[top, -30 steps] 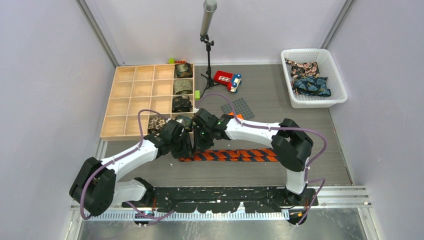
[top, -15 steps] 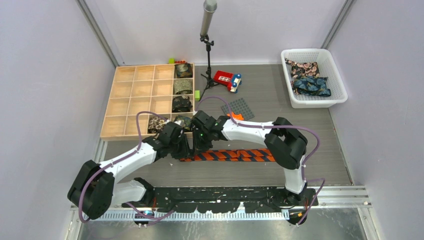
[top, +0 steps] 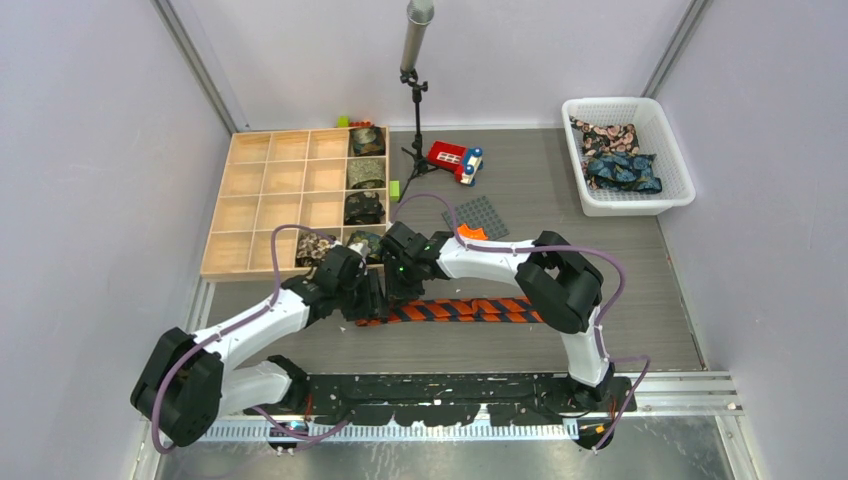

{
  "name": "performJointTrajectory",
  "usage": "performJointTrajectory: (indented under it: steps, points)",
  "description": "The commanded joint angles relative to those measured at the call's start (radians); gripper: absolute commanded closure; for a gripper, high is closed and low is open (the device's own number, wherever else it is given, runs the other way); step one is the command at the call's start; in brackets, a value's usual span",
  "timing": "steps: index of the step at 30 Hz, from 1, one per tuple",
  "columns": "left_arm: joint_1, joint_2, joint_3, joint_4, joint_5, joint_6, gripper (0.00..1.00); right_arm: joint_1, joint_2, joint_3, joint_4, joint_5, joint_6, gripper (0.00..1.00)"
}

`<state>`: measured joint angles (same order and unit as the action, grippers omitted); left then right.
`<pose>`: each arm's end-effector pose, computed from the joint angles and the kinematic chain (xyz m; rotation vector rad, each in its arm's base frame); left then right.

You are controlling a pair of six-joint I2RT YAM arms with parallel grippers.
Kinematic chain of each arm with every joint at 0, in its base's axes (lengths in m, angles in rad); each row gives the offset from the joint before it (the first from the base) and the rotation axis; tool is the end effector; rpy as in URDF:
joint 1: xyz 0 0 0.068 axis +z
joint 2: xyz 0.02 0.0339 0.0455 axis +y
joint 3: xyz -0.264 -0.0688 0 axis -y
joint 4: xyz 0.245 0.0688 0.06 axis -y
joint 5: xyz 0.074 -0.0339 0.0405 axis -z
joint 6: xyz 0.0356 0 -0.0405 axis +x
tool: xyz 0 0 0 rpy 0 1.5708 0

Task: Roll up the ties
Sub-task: Roll the tie at the center of the board.

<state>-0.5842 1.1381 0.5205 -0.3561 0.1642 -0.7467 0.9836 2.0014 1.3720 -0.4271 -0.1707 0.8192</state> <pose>0.1679 -0.1180 0.1700 -0.1503 2.6851 -0.6848 0.2261 0.3507 0.1627 -0.2990 2.8459 0.7418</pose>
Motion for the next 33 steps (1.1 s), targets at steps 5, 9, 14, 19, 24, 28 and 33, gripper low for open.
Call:
performJointTrajectory:
  steps: [5, 9, 14, 19, 24, 28, 33]
  points:
    - [-0.005, -0.021, -0.026, 0.037, 0.026, 0.022, 0.54, 0.023, -0.064, 0.025, 0.098, -0.068, 0.023, 0.62]
    - [-0.003, -0.025, -0.027, 0.039, 0.029, 0.026, 0.54, 0.022, -0.071, -0.003, 0.154, -0.127, 0.029, 0.61]
    - [-0.003, -0.030, -0.027, 0.037, 0.029, 0.030, 0.59, 0.022, -0.087, -0.047, 0.229, -0.188, 0.039, 0.60]
    - [-0.003, -0.039, -0.022, 0.027, 0.026, 0.045, 0.69, 0.003, -0.108, -0.080, 0.266, -0.228, 0.037, 0.60]
    - [-0.003, -0.044, -0.017, 0.018, 0.028, 0.061, 0.69, -0.009, -0.112, -0.092, 0.259, -0.266, 0.021, 0.60]
    - [-0.002, -0.039, -0.007, 0.007, 0.036, 0.080, 0.69, -0.009, -0.106, -0.098, 0.250, -0.315, -0.007, 0.58]
    - [-0.003, -0.043, 0.000, -0.002, 0.034, 0.087, 0.69, -0.005, -0.067, -0.074, 0.206, -0.327, -0.025, 0.58]
